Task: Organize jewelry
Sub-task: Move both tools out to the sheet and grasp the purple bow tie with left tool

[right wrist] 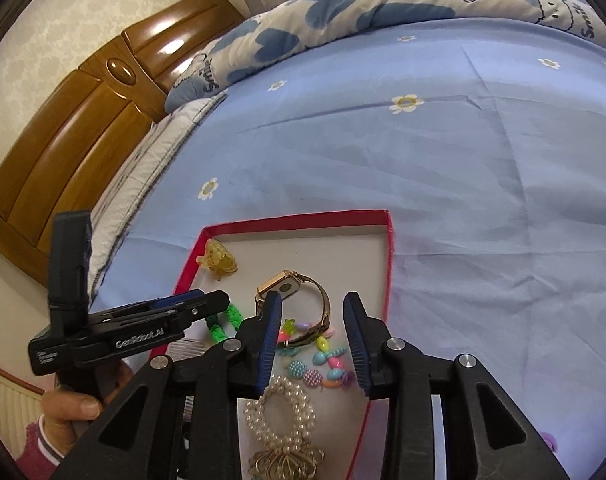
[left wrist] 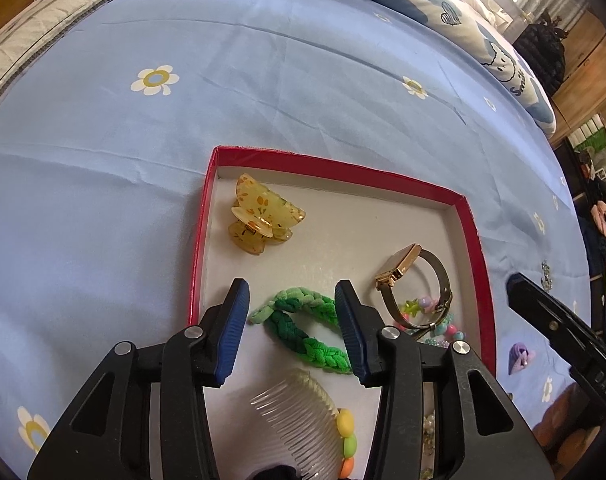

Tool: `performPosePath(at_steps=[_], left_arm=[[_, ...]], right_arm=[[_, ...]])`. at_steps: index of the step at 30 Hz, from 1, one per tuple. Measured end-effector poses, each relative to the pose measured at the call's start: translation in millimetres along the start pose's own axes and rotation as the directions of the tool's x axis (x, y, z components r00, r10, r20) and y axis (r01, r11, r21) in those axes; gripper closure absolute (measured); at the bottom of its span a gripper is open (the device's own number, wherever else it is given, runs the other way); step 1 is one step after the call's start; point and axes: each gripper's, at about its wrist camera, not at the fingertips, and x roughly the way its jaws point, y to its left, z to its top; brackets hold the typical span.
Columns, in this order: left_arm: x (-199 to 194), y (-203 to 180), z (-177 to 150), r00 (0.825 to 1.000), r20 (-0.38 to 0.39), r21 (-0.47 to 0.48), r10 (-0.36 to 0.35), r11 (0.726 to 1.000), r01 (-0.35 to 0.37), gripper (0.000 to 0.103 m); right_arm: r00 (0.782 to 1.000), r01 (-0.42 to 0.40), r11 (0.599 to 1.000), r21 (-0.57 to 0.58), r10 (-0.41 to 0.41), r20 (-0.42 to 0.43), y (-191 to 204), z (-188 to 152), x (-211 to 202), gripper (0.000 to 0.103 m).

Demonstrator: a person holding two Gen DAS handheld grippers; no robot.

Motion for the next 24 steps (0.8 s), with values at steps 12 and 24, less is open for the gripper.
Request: performPosePath(at_steps=[12,24], left_arm=[[-42,-16,-16,0.997,0.063,0.012,-0.046,0.999,0.045,0.058],[-76,-75,-53,0.987,0.073,0.099,-0.143,0.986,0.136,0.049]], right_arm=[[0.997,0.016,0.997,0.077,-0.022,0.074,-35,-25,-58,0.063],[0.985,0.108,0.979,0.175,-0.129,0.114,-87,-79,-128,0.059]])
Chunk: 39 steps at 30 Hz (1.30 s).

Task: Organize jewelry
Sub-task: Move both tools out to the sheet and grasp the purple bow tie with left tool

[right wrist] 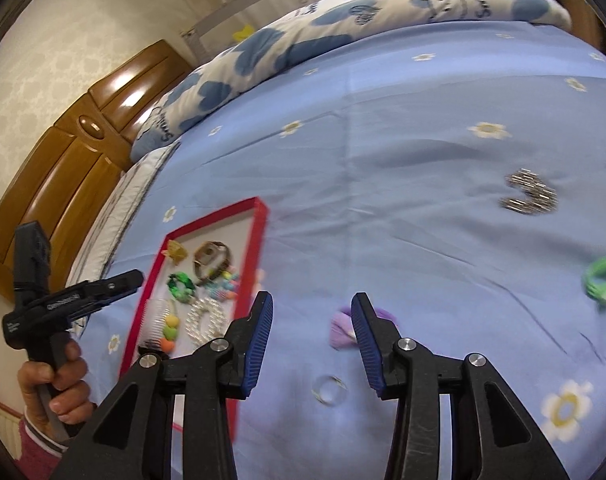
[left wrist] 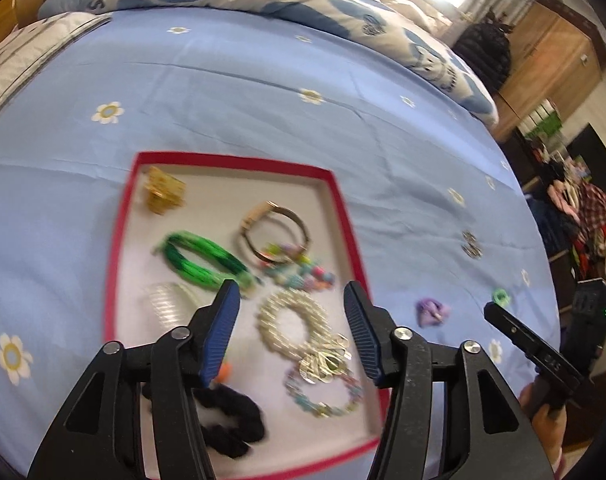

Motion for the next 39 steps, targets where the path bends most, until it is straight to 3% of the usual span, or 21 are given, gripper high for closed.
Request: performPosePath(at_steps=[17,28,39], left_arm=[[25,-92,-42,0.992,-0.107,0.159,-0.065,0.984,0.082,0.049],[51,-140,-47,0.986,-0.154,0.251,-0.060,0.963,0.098,0.046],[100,-175,-41,0.978,-0.205,0.317,-0.031,0.944,0.096,0.039]], right_arm=[[0.993,0.102,0.978,0.181,-0.112,0.048,-88,-48,-60,0.056],[0.978,0.169,0.958,0.230,-0.192,0.081,-129,-41,-73,0.054],[0.954,0.256,0.930,0.262,-0.287,0.085,-174,-9,-60,0.053]])
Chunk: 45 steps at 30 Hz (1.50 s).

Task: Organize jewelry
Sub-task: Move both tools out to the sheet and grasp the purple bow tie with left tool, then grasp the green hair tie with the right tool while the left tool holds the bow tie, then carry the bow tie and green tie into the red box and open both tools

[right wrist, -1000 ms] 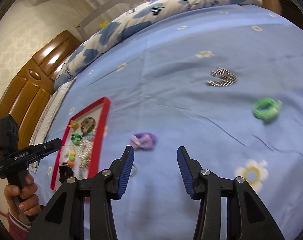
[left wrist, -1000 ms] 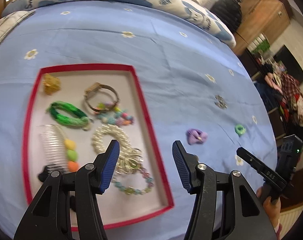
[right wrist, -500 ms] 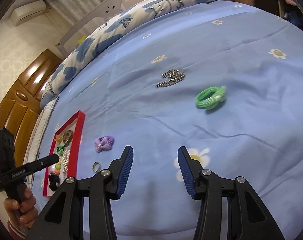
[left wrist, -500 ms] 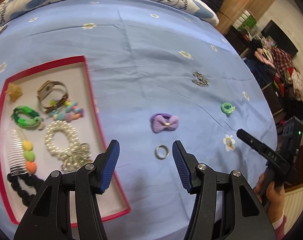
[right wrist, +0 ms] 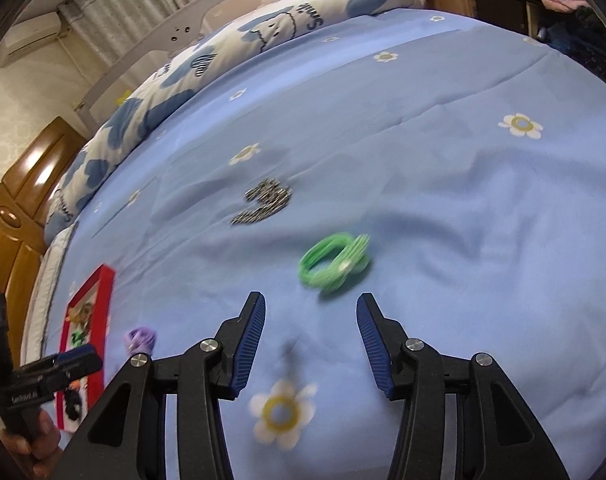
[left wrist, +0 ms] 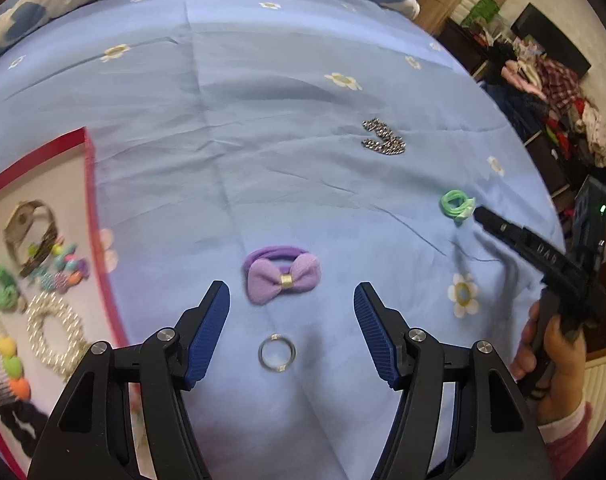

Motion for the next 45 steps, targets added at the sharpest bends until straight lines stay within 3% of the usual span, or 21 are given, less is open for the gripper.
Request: performPosePath(at_steps=[6,7,8,13,15,31,45], left_arm=[[29,-2,4,0.998,-0.036,0.023,0.055,0.998,-0.054,0.041],[31,-1,4,0.997,-0.040,0.024,0.060,0.998,-0.059,0.046],[35,0,4,0.997,-0.046,0.023,0.060,0.998,-0.059,0.062],[35,8,5,0.999,-0.037,0.008,0.036,0.999,-0.035,0.080],[33,10,4,0.999,-0.034,0.001,0.023,1.000,-0.023,0.082],[-31,28,-18,0.996,0.074,-0.062,-0.050,0.997,0.055,0.084],[-72,67,-59,0.991,0.127,-0.149,-0.031,0.988,0.050,0.084]], right_arm=[[0.999,0.043,0.999,-0.018,-0.043,-0.018,-4,11,21,0.055],[0.999,0.047,0.999,-0.022,-0.047,-0.023,-5,12,24,0.059],[0.998,0.051,0.998,-0.026,-0.052,-0.028,-6,11,27,0.070],[0.998,0.053,0.998,-0.028,-0.053,-0.018,-8,7,30,0.088],[0.999,0.039,0.999,-0.027,-0.039,-0.011,-6,4,25,0.089],[0.987,-0.159,0.985,-0.070,0.156,-0.046,56,-29,-5,0.090],[0.956,-0.283,0.949,-0.139,0.268,-0.123,124,-63,-7,0.090]])
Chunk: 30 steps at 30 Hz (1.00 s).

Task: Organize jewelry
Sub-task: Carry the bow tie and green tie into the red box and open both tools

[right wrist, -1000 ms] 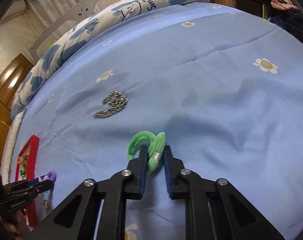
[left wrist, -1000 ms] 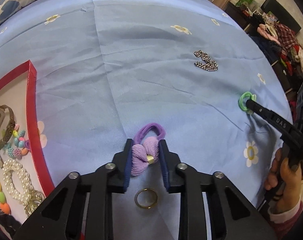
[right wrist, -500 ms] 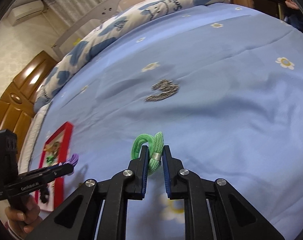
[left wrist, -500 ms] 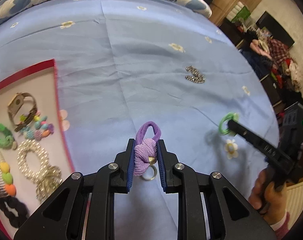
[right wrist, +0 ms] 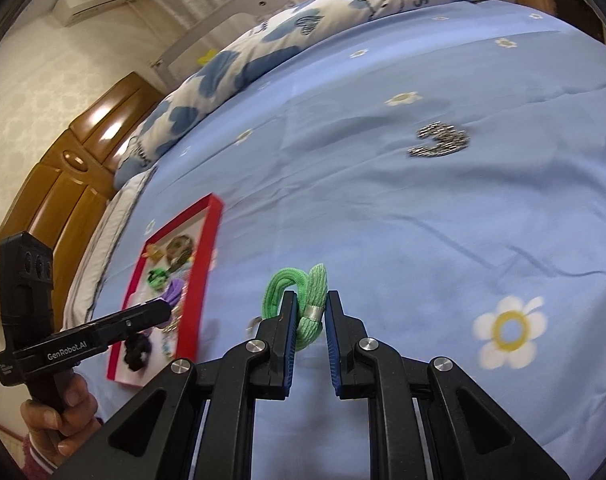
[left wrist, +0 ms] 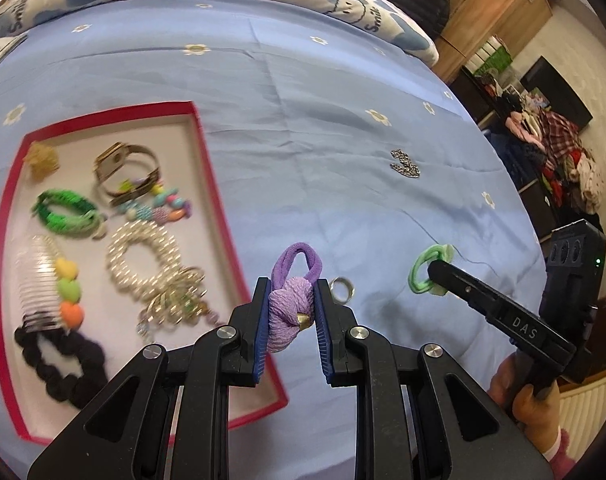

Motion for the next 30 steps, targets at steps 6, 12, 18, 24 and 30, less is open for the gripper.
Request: performPosePath(at_steps=[6,12,18,24,30], left_arm=[[-14,14,-11,1.000,0.017,-0.026,0.012,1.000,-0.011,0.084],[-24,32,-21,0.999,0.030,-0.053,0.034,0.998,-0.032,0.084],[-34,51,-31,0.998,0.038,-0.093,0.047,0.995,-0.044,0.084],[-46,69,-43,0.997,0.053,-0.136,0.062,0.989,-0.054,0.084],[-54,82,-49,0.993,0.064,-0.151,0.102,0.984,-0.092,0.084]], right_arm=[[0.999,-0.039,0.998,-0.043,0.038,-0.028,28,-7,8,0.089],[0.996,-0.070,0.995,-0.069,0.065,-0.061,50,-18,18,0.089],[0.993,-0.092,0.991,-0.100,0.083,-0.089,69,-25,24,0.089],[0.989,-0.114,0.984,-0.135,0.099,-0.110,89,-28,29,0.089],[0.982,-0.149,0.971,-0.185,0.123,-0.143,118,-34,42,0.089]])
